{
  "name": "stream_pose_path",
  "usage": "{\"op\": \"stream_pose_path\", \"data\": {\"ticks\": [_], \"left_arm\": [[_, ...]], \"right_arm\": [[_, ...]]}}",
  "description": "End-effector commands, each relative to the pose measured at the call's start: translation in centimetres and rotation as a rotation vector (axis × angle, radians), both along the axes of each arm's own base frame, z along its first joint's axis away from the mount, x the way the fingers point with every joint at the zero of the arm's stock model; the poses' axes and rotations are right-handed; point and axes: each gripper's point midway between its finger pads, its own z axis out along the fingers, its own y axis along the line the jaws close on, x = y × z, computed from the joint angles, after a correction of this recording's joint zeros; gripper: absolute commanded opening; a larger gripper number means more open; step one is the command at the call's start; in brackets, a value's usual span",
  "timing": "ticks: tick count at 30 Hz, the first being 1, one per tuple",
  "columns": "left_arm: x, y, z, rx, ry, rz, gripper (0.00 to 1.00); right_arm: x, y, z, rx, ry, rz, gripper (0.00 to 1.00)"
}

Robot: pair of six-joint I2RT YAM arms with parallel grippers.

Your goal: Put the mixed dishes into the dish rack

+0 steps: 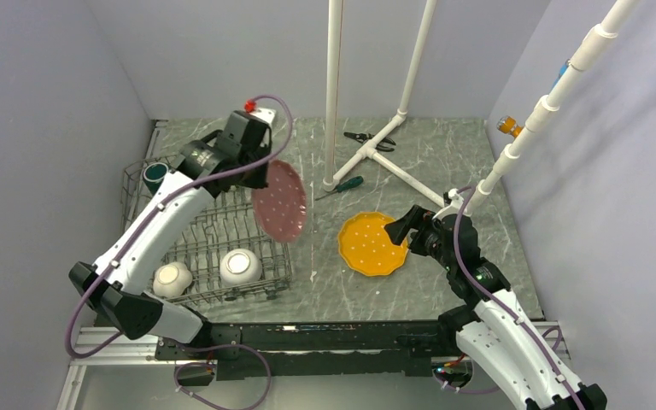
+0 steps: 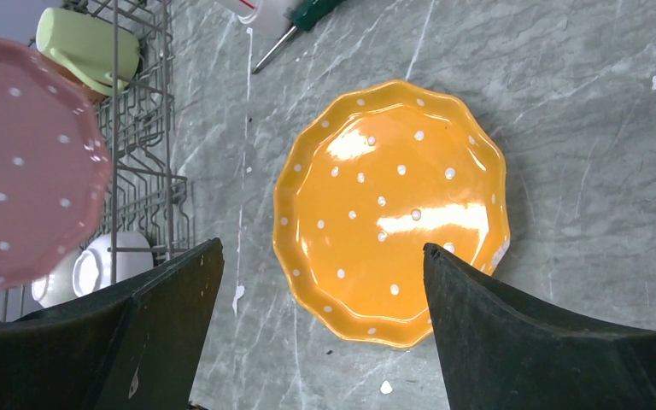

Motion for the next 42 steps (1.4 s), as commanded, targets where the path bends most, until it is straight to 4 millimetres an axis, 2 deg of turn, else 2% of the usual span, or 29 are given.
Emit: {"op": "stream_pose_path", "data": {"ticks": [1,4,9,11,14,21,30,42], "left_arm": [[0.5,6.4,7.2,0.021,-0.186,0.148,0.0],[0.0,10.3,8.5,0.115,-0.217,0.225,0.0],[-1.5,15.7,9.4,0.279,-0.232,0.345,0.0],[-2.2,17.6,9.2,0.34,-0.226,0.417,0.0],[-2.6,19.5,8.4,0.418,-0.208,0.483,0.0],[-1.9,21.2,6.8,0.545,-0.171,0.554,0.0],[-0.4,22.4,2.5,0.701,-0.096,0.605,0.0],[1.3,22.1,-1.7,0.767,-0.048,0.55,0.0]], "right_arm": [[0.4,0.5,1.1,0.014,-0.051,0.021,0.88],[0.4,0.5,0.6,0.015,-0.043,0.024,0.88],[0.4,0.8,0.1,0.023,-0.031,0.034,0.88],[0.4,0.9,0.1,0.025,-0.031,0.038,0.88],[0.5,1.1,0.2,0.027,-0.032,0.044,0.88],[0.5,1.0,0.1,0.015,-0.032,0.051,0.88],[0.3,1.2,-0.4,0.019,-0.015,0.06,0.89],[0.1,1.3,-0.9,0.02,-0.005,0.064,0.89]]}}
